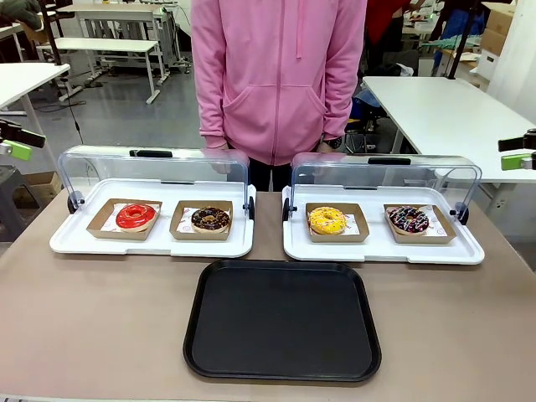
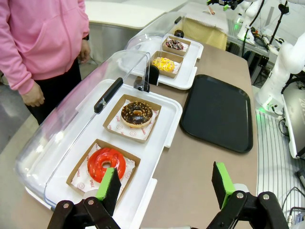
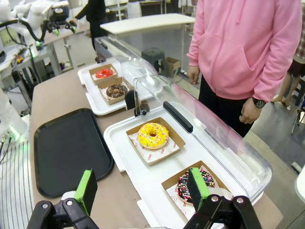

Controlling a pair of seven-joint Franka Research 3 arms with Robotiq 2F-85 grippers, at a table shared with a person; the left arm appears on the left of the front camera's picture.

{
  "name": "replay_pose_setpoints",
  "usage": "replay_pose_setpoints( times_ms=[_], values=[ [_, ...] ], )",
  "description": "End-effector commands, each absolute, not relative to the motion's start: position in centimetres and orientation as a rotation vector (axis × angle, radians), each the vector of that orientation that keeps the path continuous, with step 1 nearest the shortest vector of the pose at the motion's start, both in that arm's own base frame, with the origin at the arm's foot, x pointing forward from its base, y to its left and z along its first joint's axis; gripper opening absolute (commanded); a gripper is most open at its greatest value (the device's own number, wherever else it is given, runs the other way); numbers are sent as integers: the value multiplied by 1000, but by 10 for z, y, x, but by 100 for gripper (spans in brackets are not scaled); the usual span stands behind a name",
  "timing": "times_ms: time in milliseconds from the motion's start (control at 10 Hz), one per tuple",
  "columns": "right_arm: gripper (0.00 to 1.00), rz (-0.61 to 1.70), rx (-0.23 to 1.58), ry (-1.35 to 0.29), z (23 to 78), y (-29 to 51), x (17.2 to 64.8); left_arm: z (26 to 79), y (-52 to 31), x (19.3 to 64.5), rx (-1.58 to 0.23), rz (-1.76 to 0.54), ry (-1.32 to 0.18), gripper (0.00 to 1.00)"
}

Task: Move the first donut from the left to the tray.
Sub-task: Pick up the Paper togo box containing the Donut indicated by the person and place it on the Handle tray.

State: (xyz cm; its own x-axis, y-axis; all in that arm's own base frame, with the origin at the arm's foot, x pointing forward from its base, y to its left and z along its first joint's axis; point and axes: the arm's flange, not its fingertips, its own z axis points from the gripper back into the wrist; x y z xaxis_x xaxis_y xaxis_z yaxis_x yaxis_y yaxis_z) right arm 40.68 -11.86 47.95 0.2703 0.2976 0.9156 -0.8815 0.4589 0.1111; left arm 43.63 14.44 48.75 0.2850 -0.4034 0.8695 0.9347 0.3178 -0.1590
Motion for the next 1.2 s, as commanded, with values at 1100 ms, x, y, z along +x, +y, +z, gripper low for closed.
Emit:
replay_pose_setpoints(
  times_ms=[1100],
  values=[
    [100, 899, 727, -1024, 480, -118, 410, 488, 144, 436, -789, -1038, -844, 100]
  ],
)
